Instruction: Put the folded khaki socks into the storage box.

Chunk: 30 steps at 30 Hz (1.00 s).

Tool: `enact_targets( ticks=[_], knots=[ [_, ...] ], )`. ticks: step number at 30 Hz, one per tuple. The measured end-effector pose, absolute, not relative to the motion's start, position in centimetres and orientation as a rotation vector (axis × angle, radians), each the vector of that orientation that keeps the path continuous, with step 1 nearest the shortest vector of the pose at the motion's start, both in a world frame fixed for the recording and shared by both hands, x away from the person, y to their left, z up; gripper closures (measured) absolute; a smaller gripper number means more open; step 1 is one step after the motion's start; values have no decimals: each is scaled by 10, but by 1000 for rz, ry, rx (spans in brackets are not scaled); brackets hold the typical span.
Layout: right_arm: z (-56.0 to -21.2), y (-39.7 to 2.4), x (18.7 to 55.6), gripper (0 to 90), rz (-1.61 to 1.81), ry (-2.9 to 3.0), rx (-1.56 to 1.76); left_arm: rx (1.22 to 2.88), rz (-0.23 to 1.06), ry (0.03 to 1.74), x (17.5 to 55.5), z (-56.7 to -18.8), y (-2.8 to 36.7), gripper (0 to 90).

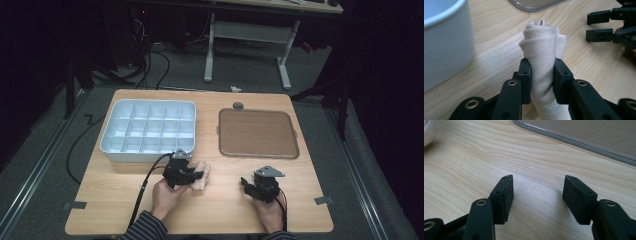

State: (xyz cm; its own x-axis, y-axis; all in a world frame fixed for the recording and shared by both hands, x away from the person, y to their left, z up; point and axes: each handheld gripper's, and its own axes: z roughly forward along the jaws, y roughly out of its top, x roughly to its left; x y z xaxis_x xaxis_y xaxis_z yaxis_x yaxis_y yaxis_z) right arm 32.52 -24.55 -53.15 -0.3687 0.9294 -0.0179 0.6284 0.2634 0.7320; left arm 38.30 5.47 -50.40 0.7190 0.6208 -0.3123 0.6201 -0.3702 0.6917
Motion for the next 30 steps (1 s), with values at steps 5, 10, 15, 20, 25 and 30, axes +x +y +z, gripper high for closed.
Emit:
enact_targets(
  ticks=[5,10,15,20,25,30],
  knots=[
    [-532,-246,325,419,896,2092,1405,2070,-3,936,382,-501,57,718],
    [-532,-245,325,419,896,2093,1404,2073,0,929,381,-500,59,717],
    [-532,-245,325,417,896,2093,1405,2070,-13,925,381,-499,61,717],
    [-532,-245,325,417,896,2092,1407,2072,-23,919,380,-497,65,717],
    [-532,-245,325,416,896,2094,1404,2068,-23,925,380,-496,69,717],
    [-532,-245,325,415,896,2094,1405,2063,-19,924,379,-494,72,716]
  ],
)
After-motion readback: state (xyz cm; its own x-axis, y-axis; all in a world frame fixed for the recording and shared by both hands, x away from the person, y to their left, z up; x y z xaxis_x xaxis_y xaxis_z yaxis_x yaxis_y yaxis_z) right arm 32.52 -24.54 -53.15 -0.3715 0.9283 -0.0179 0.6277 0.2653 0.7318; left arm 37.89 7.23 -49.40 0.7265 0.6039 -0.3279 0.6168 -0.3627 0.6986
